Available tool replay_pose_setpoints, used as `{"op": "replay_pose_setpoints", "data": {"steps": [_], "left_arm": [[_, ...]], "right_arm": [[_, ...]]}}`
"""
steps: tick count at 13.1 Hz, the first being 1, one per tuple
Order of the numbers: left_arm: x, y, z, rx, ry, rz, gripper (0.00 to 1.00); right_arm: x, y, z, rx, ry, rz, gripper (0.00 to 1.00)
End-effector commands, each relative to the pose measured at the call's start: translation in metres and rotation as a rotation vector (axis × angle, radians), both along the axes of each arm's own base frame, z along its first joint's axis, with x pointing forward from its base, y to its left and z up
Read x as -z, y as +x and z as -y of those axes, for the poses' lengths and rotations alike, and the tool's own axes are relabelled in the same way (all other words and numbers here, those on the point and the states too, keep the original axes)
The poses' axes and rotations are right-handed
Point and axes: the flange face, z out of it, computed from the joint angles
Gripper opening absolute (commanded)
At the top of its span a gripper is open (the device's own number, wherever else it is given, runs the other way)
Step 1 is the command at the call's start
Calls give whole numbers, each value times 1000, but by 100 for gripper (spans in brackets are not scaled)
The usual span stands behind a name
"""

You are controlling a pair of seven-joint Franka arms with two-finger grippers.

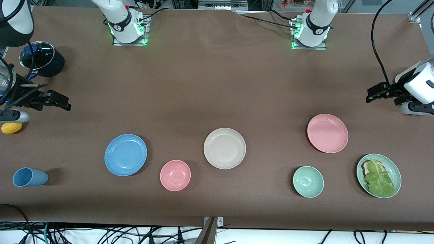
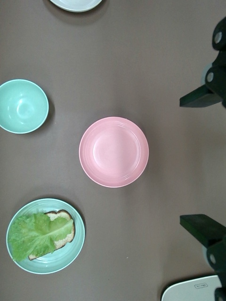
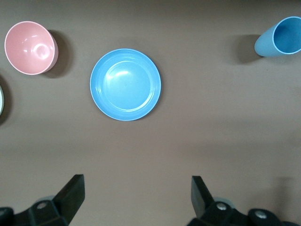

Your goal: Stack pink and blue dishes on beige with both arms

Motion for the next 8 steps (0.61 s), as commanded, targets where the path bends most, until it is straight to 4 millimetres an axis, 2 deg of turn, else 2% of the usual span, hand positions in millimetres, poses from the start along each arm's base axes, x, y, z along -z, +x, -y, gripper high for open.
{"op": "replay_pose_setpoints", "data": {"steps": [1,6,8], "left_arm": [[-1,-2,0,9,18,-1,100],[-1,-2,2,11,18,-2,100],[-1,-2,2,11,18,-2,100]], "right_arm": [[-3,2,3,-6,16,0,100],[11,7,1,-68,6,-18,100],[26,12,1,-90,-5,-40,100]]}}
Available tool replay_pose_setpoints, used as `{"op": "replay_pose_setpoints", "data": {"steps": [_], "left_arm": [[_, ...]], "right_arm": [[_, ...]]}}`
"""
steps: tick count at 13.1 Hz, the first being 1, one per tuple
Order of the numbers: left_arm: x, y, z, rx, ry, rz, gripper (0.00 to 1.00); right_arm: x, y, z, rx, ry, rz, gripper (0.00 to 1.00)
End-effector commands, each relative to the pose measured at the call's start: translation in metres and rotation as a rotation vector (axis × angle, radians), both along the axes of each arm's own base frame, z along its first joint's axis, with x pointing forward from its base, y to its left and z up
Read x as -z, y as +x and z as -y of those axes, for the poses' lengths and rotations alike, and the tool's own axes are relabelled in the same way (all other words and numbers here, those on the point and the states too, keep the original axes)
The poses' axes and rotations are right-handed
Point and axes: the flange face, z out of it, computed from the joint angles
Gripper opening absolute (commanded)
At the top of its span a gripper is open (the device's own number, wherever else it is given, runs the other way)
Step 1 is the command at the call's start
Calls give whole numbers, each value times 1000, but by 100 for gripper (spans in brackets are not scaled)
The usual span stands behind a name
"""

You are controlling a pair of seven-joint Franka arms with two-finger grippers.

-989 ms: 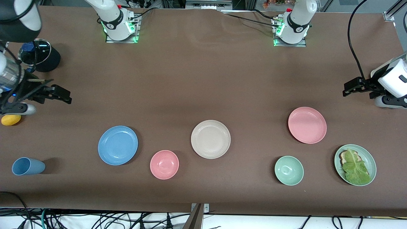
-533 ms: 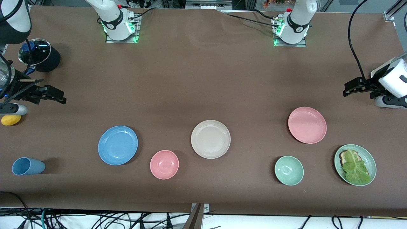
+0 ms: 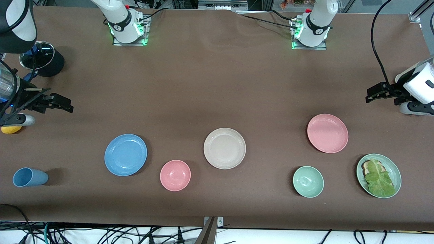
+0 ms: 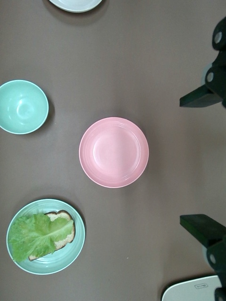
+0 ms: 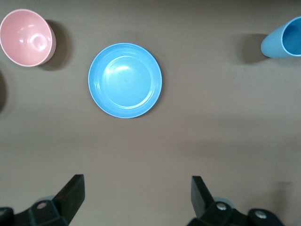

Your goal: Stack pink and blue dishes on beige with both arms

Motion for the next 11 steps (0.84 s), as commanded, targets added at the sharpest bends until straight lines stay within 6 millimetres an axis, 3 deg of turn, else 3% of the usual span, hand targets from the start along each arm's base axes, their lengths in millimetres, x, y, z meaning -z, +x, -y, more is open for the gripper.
{"op": "replay_pose_setpoints", "data": {"steps": [1,4,7,11], "left_arm": [[0,-2,1,9,18,-4,100],[0,-2,2,9,18,-4,100],[18,5,0,3,15,-34,100],[69,21,-3,-4,11,-117,100]], "right_arm": [[14,7,0,-34,-8,-25,100],[47,19,0,-45,-42,-60,100],[79,34,-2,-39,-43,-60,99],[77,34,-9,-58,-39,-49,100]]}}
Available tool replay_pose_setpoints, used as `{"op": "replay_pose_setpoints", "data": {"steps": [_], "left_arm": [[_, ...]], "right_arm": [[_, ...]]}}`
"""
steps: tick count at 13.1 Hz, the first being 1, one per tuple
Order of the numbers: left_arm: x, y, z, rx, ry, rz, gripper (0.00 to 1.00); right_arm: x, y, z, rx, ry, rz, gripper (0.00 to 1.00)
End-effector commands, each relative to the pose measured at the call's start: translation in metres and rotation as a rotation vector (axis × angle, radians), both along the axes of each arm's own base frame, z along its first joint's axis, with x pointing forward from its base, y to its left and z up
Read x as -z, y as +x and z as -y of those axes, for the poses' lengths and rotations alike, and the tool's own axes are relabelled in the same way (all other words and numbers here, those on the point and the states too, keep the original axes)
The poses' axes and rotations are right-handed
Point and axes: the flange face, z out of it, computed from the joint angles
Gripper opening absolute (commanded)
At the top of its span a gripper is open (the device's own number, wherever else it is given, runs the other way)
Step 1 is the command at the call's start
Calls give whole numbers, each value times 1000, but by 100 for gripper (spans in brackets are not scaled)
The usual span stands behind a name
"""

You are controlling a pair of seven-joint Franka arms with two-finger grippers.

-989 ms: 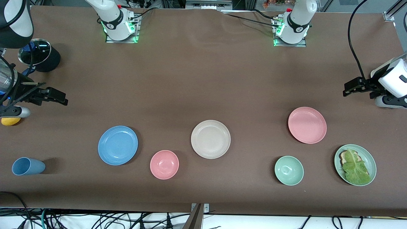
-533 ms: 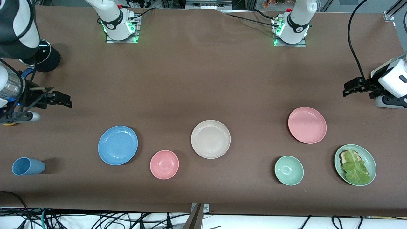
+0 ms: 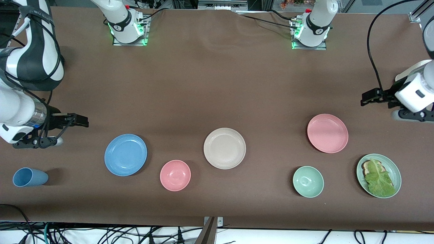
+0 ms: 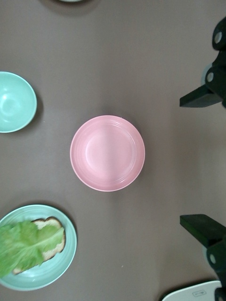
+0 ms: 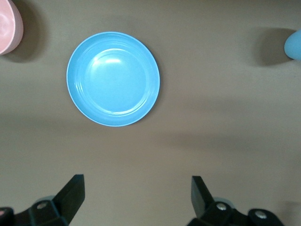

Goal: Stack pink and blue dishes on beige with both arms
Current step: 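Reach the right gripper to the blue plate while the left gripper reaches the pink plate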

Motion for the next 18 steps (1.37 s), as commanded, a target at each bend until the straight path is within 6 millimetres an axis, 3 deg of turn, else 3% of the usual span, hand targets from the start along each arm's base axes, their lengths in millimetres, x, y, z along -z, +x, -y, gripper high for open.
{"op": "replay_pose_setpoints", "data": {"steps": [1,2,3,5,7,9,11,15,18], "left_arm": [[55,16,-4,-3,12,-85,100],[89,21,-6,-7,12,-141,100],[111,25,-8,-5,17,-172,100],[140,34,-26,-14,35,-163,100],[172,39,-45,-28,32,-158,100],[199,43,-59,-44,30,-142,100],[224,44,-86,-16,9,-134,100],[269,31,-97,19,-2,-91,100],[304,11,-94,22,-2,-77,100]], "right_arm": [[-28,-2,-3,-34,-5,27,100],[-50,-9,-5,-30,-3,34,100],[-54,-14,-7,-30,-1,13,100],[-61,-17,-5,-28,-1,16,100],[-56,-15,-4,-32,-4,15,100],[-39,-7,-3,-31,-9,12,100],[0,9,-4,-31,-11,15,100],[87,40,-4,-29,-12,41,100],[149,55,-1,-30,-12,65,100]]}}
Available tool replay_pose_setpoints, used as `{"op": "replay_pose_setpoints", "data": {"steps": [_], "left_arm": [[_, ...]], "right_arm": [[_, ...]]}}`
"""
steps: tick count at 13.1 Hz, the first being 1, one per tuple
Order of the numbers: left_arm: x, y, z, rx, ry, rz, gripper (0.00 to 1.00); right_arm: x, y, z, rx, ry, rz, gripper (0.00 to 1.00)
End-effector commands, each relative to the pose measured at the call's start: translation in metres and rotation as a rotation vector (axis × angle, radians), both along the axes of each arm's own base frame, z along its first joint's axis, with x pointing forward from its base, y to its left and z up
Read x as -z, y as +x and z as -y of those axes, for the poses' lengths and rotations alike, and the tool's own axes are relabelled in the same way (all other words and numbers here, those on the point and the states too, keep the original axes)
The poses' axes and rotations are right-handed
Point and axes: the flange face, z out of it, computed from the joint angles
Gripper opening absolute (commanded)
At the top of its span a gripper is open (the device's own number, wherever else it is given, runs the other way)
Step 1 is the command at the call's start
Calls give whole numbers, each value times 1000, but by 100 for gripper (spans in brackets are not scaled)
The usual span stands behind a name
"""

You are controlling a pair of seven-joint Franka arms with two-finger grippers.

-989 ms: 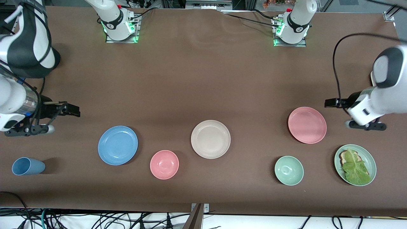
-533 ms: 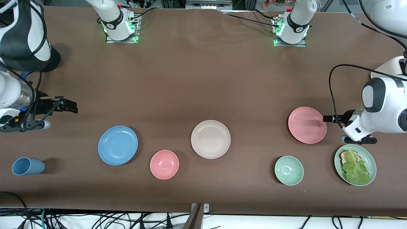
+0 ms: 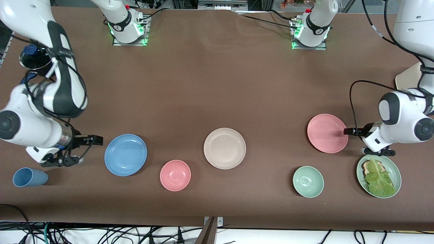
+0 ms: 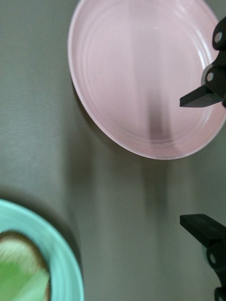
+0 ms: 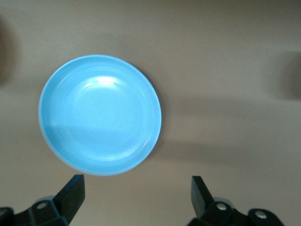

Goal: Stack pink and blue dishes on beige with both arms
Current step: 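Reach the right gripper to the blue plate while the left gripper reaches the pink plate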

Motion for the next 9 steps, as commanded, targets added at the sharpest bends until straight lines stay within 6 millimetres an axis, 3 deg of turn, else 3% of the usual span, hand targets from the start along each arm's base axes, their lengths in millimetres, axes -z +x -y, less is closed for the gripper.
{"op": "replay_pose_setpoints", "data": {"steps": [1,3,4,5,6,7,8,9], "left_arm": [[18,-16,3,32,-1,3,100],[33,-18,4,34,-6,-16,100],[37,-18,6,35,-6,-18,93],[38,-18,6,38,-7,-19,71],[38,-18,5,38,-7,-21,41],[39,-18,5,40,-6,-21,12],[39,-17,4,40,-6,-20,0],[38,-17,6,46,-6,-20,0]], "right_arm": [[37,10,4,-16,-8,19,100],[67,14,6,-10,-4,30,99],[79,14,8,-5,0,22,99],[90,12,8,-4,1,10,99],[99,12,13,0,-2,10,98],[109,12,32,25,-3,7,98],[114,11,35,29,-1,0,96],[117,11,33,28,0,-1,94]]}}
